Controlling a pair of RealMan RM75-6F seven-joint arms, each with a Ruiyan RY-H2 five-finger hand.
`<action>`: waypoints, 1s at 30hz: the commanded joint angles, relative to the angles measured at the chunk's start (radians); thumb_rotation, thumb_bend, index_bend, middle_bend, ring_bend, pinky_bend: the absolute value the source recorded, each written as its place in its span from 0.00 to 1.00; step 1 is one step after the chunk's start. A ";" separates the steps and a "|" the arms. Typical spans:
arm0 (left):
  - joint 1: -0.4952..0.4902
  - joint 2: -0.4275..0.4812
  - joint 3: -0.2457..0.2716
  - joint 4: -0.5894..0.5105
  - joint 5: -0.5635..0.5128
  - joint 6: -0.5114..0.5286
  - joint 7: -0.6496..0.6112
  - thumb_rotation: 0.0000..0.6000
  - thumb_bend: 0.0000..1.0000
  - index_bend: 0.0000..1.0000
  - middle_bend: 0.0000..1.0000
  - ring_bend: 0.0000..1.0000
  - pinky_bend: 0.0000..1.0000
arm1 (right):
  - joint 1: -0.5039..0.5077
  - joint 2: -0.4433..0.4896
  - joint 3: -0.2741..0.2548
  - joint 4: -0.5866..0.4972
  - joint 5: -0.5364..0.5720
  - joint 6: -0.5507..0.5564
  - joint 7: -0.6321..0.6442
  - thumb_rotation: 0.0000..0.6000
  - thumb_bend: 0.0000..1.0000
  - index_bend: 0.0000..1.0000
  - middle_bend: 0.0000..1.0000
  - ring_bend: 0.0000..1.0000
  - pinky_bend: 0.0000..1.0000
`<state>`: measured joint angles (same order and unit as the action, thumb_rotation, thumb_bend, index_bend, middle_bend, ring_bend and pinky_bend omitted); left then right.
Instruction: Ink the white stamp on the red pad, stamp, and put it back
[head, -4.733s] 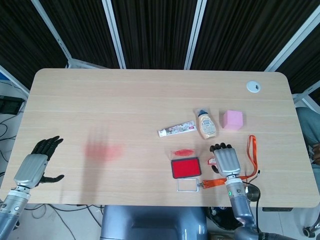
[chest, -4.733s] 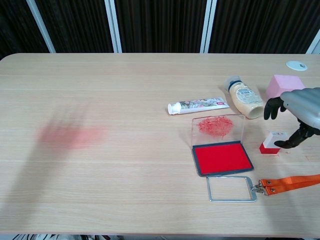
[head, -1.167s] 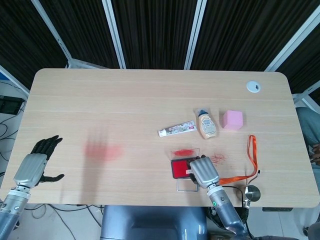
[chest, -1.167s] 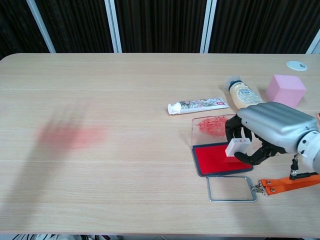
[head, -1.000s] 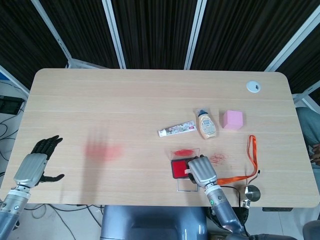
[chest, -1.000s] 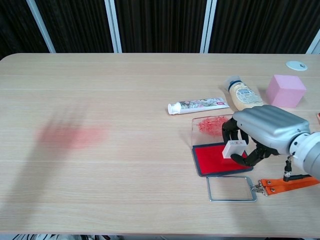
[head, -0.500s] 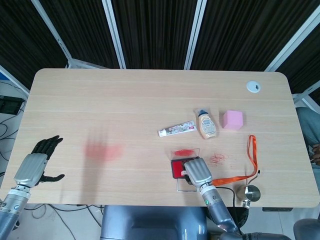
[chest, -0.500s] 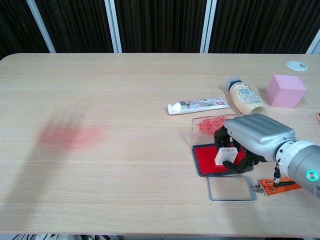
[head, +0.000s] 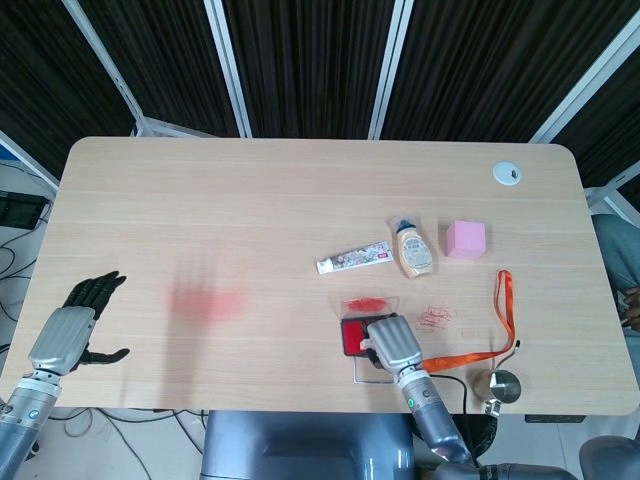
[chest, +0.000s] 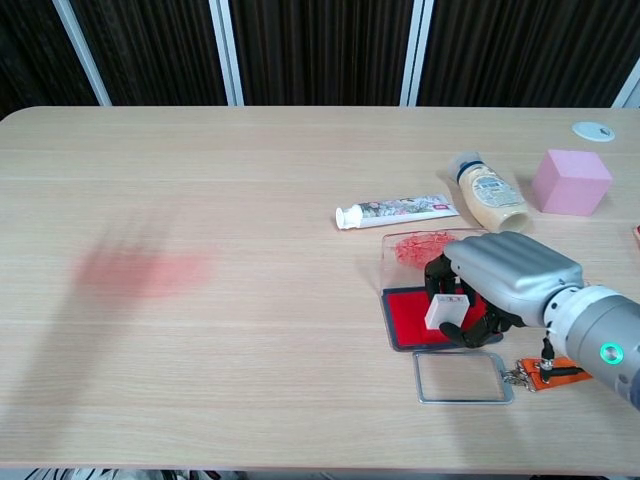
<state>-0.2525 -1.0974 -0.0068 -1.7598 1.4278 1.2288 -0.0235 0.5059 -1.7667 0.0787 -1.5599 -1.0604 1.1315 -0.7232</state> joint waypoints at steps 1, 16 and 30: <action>0.000 0.000 0.000 0.000 0.001 0.000 0.000 1.00 0.01 0.00 0.00 0.00 0.00 | -0.001 -0.003 -0.001 0.005 0.002 0.003 0.002 1.00 0.58 0.75 0.66 0.51 0.46; 0.000 0.000 0.000 -0.001 -0.001 0.001 0.000 1.00 0.01 0.00 0.00 0.00 0.00 | 0.012 0.014 0.030 -0.042 -0.005 0.036 -0.001 1.00 0.60 0.75 0.66 0.51 0.46; -0.001 0.001 0.000 -0.002 -0.005 -0.004 0.000 1.00 0.01 0.00 0.00 0.00 0.00 | 0.012 -0.010 0.030 0.021 0.025 0.031 0.026 1.00 0.60 0.75 0.66 0.51 0.46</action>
<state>-0.2540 -1.0968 -0.0070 -1.7621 1.4228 1.2248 -0.0232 0.5184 -1.7751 0.1095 -1.5399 -1.0362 1.1628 -0.6985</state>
